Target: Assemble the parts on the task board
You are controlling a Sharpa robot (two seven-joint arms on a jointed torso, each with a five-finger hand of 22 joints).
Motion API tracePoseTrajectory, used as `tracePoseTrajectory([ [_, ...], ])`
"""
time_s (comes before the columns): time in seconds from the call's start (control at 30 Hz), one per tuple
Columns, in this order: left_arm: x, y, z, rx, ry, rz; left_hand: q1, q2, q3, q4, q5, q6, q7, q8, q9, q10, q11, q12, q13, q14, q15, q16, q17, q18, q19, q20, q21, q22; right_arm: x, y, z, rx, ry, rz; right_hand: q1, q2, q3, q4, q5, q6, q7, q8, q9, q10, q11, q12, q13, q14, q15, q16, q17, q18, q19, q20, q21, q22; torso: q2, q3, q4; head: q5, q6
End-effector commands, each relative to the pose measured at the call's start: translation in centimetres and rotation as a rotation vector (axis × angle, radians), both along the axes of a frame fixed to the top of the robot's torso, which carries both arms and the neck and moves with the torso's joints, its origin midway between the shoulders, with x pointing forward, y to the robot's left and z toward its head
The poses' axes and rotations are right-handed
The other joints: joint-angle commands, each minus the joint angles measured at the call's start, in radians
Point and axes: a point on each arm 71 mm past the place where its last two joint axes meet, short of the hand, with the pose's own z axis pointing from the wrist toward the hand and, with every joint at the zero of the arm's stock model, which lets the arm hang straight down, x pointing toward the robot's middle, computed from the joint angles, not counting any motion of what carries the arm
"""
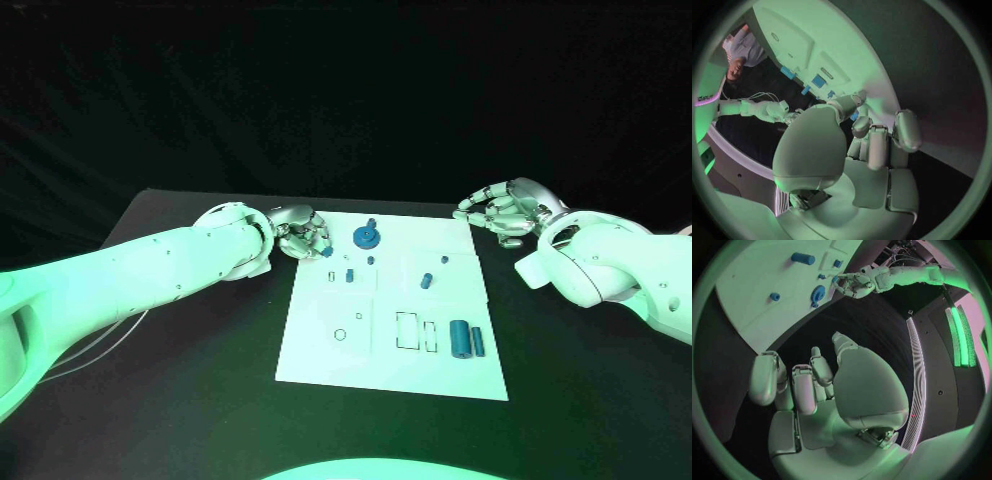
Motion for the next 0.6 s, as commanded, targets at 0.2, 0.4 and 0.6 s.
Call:
tracePoseTrajectory([
  [0.2, -0.08, -0.18, 0.04, -0.009, 0.002, -0.009, -0.001, 0.001, 0.003, -0.007, 0.023, 0.033, 0.003, 0.001, -0.004, 0.002, 0.002, 0.012, 0.013, 0.062, 0.000, 0.018, 0.178, -0.010, 0.003, 0.004, 0.010, 0.018, -0.02, 0.07, -0.09, 0.000, 0.001, 0.004, -0.037, -0.005, 0.024, 0.008, 0.019, -0.010, -0.003, 0.017, 0.005, -0.007, -0.007, -0.006, -0.003, 0.056, -0.003, -0.010, 0.076, 0.024, -0.005, -0.008, -0.005, 0.089, 0.000, -0.0001, -0.0002, 0.000, 0.000],
  [0.4, -0.08, -0.23, 0.13, -0.023, -0.001, -0.008, -0.001, 0.006, 0.004, -0.008, 0.022, 0.050, 0.002, 0.004, -0.001, 0.003, 0.001, 0.014, 0.016, 0.064, 0.000, 0.019, 0.181, -0.010, 0.005, 0.005, 0.012, 0.020, -0.03, 0.10, -0.11, 0.000, 0.001, 0.004, -0.037, -0.005, 0.024, 0.008, 0.019, -0.010, -0.003, 0.017, 0.005, -0.007, -0.007, -0.006, -0.003, 0.056, -0.003, -0.010, 0.076, 0.024, -0.005, -0.008, -0.005, 0.089, 0.000, 0.0000, 0.0001, 0.000, 0.000],
  [0.6, -0.16, -0.18, 0.50, -0.068, -0.012, -0.006, -0.024, -0.004, -0.016, 0.000, 0.022, 0.009, 0.000, -0.034, -0.012, 0.002, 0.001, 0.014, 0.014, 0.063, 0.000, 0.019, 0.181, -0.010, 0.004, 0.006, 0.011, 0.021, -0.03, 0.11, -0.14, 0.000, 0.002, 0.004, -0.037, -0.005, 0.024, 0.008, 0.019, -0.010, -0.003, 0.017, 0.004, -0.007, -0.007, -0.006, -0.003, 0.056, -0.003, -0.010, 0.076, 0.024, -0.005, -0.008, -0.006, 0.089, 0.000, -0.0003, -0.0013, 0.000, 0.002],
])
